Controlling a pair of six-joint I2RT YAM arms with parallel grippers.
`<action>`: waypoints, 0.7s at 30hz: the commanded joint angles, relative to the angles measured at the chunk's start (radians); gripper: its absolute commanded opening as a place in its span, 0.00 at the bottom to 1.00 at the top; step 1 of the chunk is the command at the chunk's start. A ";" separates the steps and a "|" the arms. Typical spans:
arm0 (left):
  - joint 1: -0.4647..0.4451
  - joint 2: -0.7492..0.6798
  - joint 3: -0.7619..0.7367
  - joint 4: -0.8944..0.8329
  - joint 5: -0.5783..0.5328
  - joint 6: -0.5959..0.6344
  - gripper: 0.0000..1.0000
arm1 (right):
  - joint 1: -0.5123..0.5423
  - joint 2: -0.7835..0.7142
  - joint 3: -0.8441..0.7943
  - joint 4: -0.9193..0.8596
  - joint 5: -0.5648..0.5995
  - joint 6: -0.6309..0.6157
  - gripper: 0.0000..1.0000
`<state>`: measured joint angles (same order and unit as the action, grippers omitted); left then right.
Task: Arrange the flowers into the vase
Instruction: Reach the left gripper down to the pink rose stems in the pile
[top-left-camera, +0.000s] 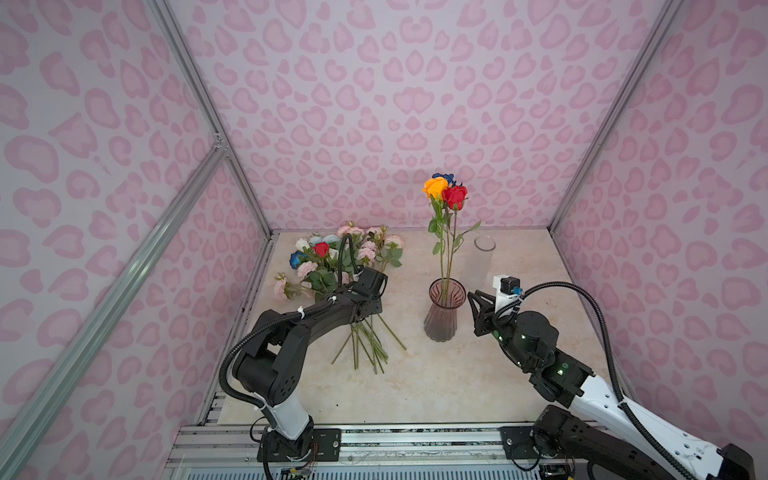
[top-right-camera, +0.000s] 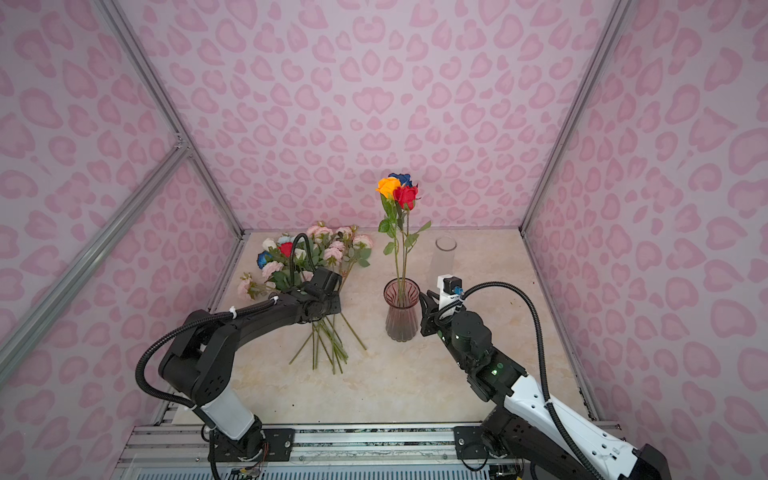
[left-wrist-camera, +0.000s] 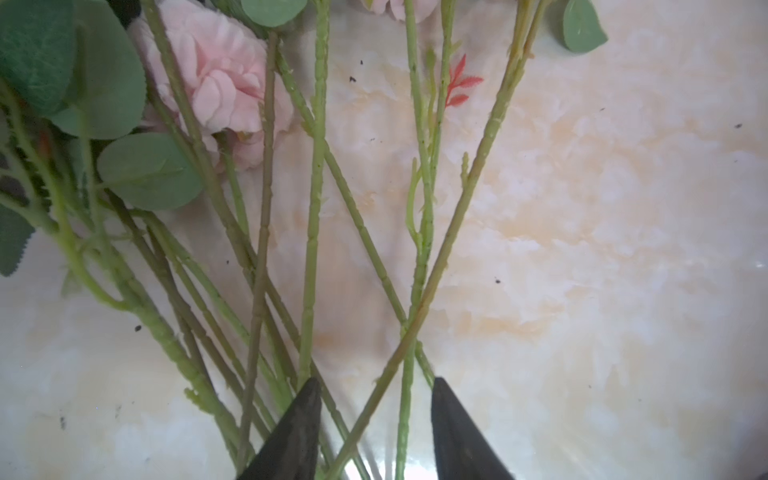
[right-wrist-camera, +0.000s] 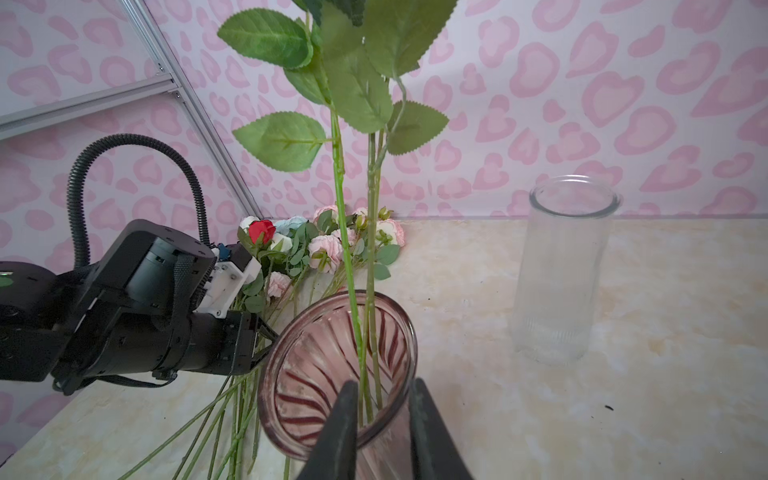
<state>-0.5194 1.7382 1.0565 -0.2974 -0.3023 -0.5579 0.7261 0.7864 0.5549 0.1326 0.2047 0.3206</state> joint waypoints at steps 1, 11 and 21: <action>-0.009 0.032 0.028 -0.051 -0.044 0.065 0.42 | 0.001 0.007 -0.004 0.032 -0.008 0.008 0.24; -0.029 0.059 0.028 -0.076 -0.089 0.094 0.20 | -0.002 0.039 0.013 0.038 -0.018 0.008 0.24; -0.034 0.039 0.025 -0.077 -0.082 0.108 0.05 | -0.002 0.041 0.017 0.035 -0.021 0.015 0.23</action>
<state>-0.5537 1.7885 1.0843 -0.3645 -0.3672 -0.4461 0.7246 0.8318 0.5667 0.1368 0.1860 0.3302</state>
